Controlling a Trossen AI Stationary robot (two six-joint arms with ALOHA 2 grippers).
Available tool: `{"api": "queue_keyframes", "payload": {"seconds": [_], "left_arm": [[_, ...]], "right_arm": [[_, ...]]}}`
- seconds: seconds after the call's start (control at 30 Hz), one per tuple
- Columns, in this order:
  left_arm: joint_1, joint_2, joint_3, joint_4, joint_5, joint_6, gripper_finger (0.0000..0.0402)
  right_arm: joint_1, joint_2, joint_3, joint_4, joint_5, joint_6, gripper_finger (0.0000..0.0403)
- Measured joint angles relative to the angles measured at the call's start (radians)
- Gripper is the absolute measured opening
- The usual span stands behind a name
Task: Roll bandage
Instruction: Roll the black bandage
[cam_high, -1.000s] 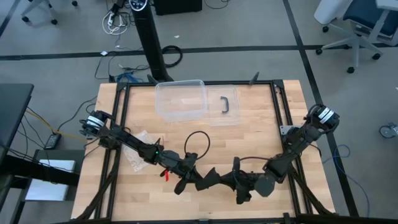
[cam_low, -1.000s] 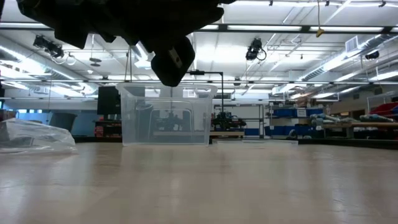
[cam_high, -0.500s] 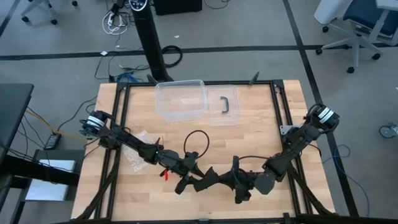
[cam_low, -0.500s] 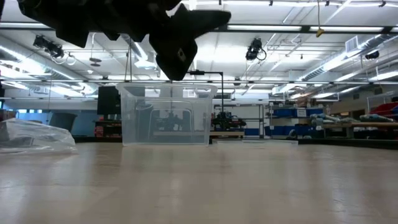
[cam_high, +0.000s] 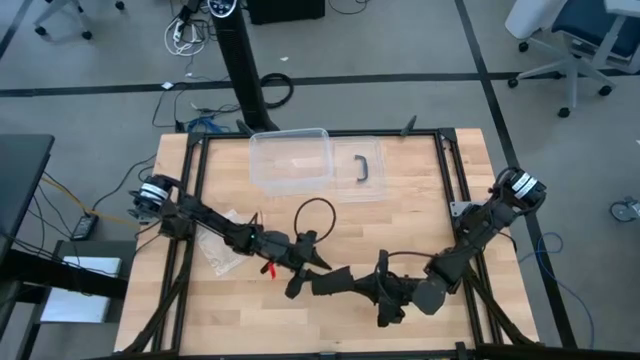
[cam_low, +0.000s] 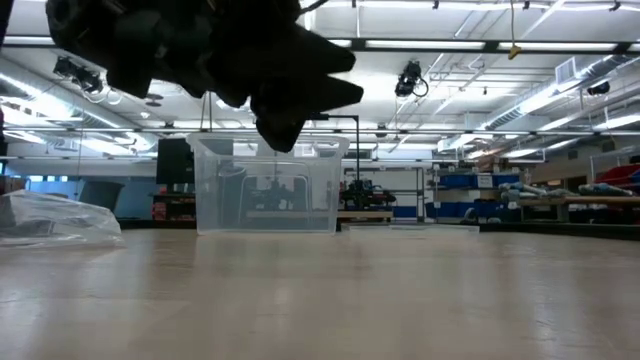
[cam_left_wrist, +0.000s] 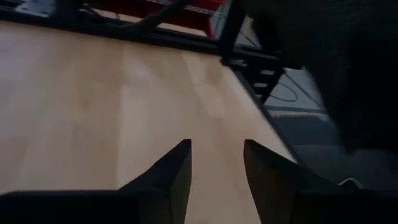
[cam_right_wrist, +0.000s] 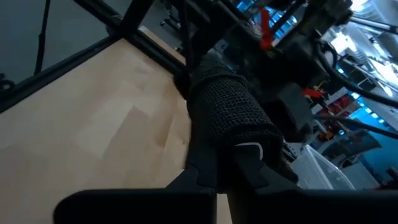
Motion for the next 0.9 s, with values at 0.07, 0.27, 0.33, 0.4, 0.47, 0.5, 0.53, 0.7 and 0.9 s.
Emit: {"api": "queue_keyframes", "payload": {"seconds": [0.07,0.27,0.33,0.4,0.47,0.5,0.53,0.7,0.9], "left_arm": [[0.022,-0.018,-0.019,0.002,0.011,0.01,0.015],[0.109,-0.134,-0.072,0.002,0.114,0.01,0.015],[0.128,-0.174,-0.07,0.02,0.148,0.003,0.0148],[0.134,-0.198,-0.052,0.046,0.182,-0.01,0.0143],[0.135,-0.201,-0.02,0.057,0.196,-0.013,0.0133],[0.133,-0.193,-0.003,0.055,0.196,-0.013,0.0127],[0.13,-0.178,0.013,0.054,0.198,-0.014,0.012],[0.118,-0.052,0.059,0.054,0.199,-0.042,0.0088],[0.096,0.067,0.066,0.256,0.275,-0.138,0.0071]], "right_arm": [[0.009,0.0,0.0,-0.008,0.001,0.005,0.0006],[0.021,0.0,0.0,-0.076,0.001,0.074,0.0006],[0.018,0.0,0.0,-0.094,-0.002,0.1,0.0006],[0.008,0.0,0.0,-0.096,-0.017,0.112,0.0006],[-0.004,0.0,0.0,-0.095,-0.043,0.111,0.0006],[-0.01,0.0,0.0,-0.092,-0.056,0.111,0.0006],[-0.016,0.0,0.0,-0.091,-0.068,0.11,0.0006],[-0.028,0.0,0.0,-0.066,-0.081,0.073,0.0006],[-0.026,0.0,0.0,-0.053,-0.083,0.053,0.0006]]}}
